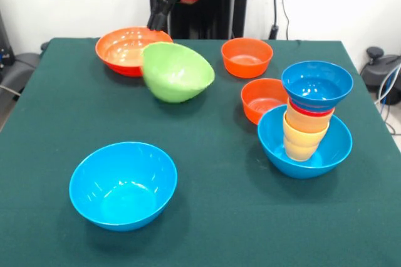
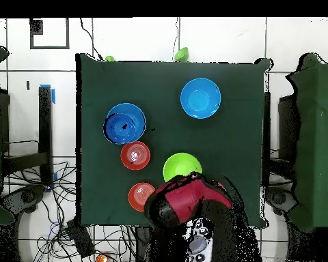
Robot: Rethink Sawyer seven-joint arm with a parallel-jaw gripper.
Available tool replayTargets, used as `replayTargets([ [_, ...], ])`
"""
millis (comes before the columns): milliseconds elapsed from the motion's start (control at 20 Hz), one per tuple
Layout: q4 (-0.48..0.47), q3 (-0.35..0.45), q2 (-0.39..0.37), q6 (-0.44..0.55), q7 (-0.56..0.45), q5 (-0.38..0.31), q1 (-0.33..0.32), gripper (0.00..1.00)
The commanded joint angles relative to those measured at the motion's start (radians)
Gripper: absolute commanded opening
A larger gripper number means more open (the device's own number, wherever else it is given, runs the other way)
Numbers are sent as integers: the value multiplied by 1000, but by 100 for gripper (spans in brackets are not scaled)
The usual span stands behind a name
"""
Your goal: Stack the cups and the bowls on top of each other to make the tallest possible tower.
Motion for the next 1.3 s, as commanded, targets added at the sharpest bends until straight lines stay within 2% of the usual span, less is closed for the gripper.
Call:
replayTargets([
  [50,15,-101,-63,136,121,-83,191,0],
  [250,6,-210,-96,176,164,-97,330,0],
  [300,7,-219,-98,179,155,-85,338,0],
  [500,4,-209,-57,133,139,-41,320,0],
  [600,26,-166,-45,89,118,3,264,0],
  [650,54,-134,-60,89,101,43,219,0],
  [700,82,-103,-75,89,84,83,174,100],
  [900,208,43,-129,44,31,209,-21,100],
  [1000,321,236,-149,-36,-50,255,-242,100],
  [1050,377,363,-142,-96,-82,252,-383,100],
  [1100,381,407,-104,-97,-113,243,-440,100],
  [1150,387,471,-66,-98,-159,219,-525,100],
  [1300,374,508,-9,-91,-164,170,-617,100],
])
